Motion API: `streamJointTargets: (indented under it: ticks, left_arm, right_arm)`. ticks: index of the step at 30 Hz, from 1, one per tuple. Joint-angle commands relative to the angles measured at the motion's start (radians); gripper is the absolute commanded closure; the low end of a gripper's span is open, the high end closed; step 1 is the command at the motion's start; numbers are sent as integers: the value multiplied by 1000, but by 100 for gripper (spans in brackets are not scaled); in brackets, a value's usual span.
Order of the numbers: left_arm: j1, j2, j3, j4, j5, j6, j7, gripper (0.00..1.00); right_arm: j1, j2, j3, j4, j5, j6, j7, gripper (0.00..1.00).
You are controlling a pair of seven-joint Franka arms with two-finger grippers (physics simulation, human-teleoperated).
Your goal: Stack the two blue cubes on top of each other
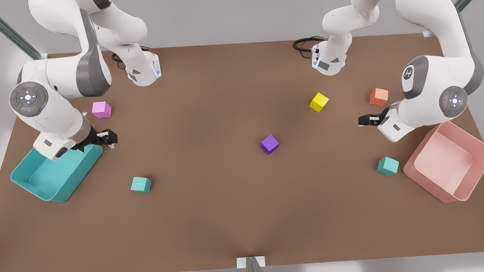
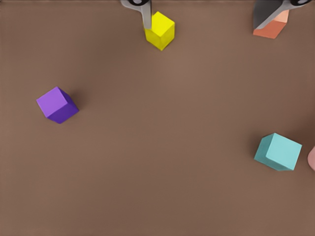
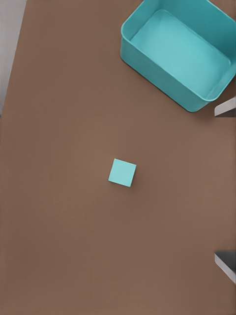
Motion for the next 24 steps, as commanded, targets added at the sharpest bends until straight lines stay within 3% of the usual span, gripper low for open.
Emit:
streamJointTargets:
  ticks: [1, 5, 10, 16, 18, 24]
  left_arm:
    - [7, 1, 1, 6, -1, -37, -25, 0]
    - [7, 6, 4, 6, 2, -14, -23, 0]
    - [9, 10, 8, 6, 0, -14, -23, 0]
    - [7, 42, 7, 32, 4, -14, -51, 0]
    - [7, 44, 7, 32, 5, -14, -48, 0]
    - [7, 50, 7, 32, 7, -12, -48, 0]
  right_arm:
    - [1, 0, 0, -1, 2, 8, 28, 0]
    - [86, 244, 2, 5, -36, 57, 65, 0]
    - [34, 390, -1, -3, -19, 255, 82, 0]
    - [-46, 369, -3, -278, 24, 663, 169, 0]
    - [-45, 369, -3, -302, 22, 660, 316, 0]
    - [-61, 398, -17, -276, 2, 720, 287, 0]
